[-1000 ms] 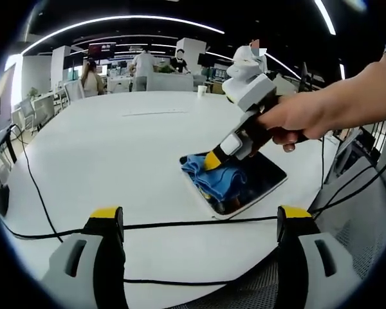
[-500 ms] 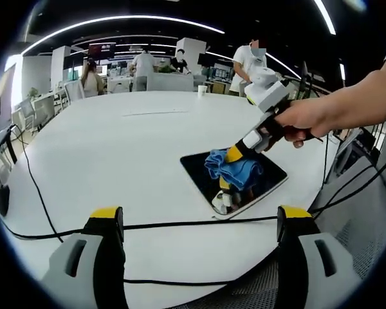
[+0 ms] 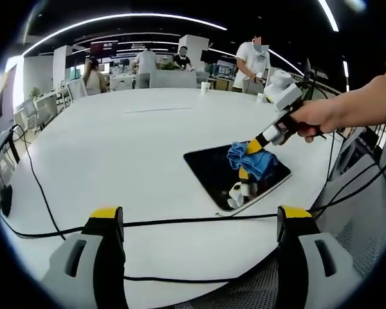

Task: Wipe the mirror surface with the cleaning cloth until all visible marks leave the cleaned area.

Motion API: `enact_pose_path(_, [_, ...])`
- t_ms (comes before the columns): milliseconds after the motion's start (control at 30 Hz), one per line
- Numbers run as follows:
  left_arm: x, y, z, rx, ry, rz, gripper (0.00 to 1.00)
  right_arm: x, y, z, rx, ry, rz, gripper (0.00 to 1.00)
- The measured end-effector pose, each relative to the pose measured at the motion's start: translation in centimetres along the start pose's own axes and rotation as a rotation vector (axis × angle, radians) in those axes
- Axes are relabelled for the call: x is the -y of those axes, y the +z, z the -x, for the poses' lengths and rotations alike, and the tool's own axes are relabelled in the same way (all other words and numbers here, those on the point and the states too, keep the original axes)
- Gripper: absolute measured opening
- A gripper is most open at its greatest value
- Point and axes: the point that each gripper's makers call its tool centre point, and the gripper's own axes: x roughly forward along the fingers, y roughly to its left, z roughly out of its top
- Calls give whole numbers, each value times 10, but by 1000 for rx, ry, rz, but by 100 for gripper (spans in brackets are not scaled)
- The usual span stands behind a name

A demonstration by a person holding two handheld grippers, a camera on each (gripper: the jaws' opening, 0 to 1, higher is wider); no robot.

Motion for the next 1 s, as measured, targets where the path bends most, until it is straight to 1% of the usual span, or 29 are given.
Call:
enact_pose_path(100, [-1, 1, 0, 5, 3, 1, 99, 5, -2, 4, 8, -4, -1, 0])
enact_pose_path(167, [-2, 1, 0, 6, 8, 1, 99, 12, -2, 2, 9, -13, -1, 0])
enact_pose_path(300, [-2, 2, 1, 13, 8, 3, 99, 22, -5, 7, 11, -19, -16, 0])
enact_pose_path(433, [-2, 4, 1, 23, 9, 4, 99, 31, -4, 4, 12, -21, -23, 0])
enact_pose_path(500, [-3, 4, 1, 23, 13, 7, 99, 37, -5, 5, 11, -27, -21, 1])
enact_pose_path(567, [-2, 4, 2, 24, 14, 10, 99, 43, -6, 5, 12, -29, -45, 1])
enact_pose_path(667, [-3, 3, 1, 16, 16, 11, 99, 50, -9, 9, 8, -39, -51, 1])
enact_pose_path(833, [-2, 0, 0, 0, 9, 8, 99, 49, -12, 14, 19, -31, -71, 1])
enact_pose_path(1000, [1, -1, 0, -9, -4, -2, 99, 44, -13, 19, 35, -42, -63, 0])
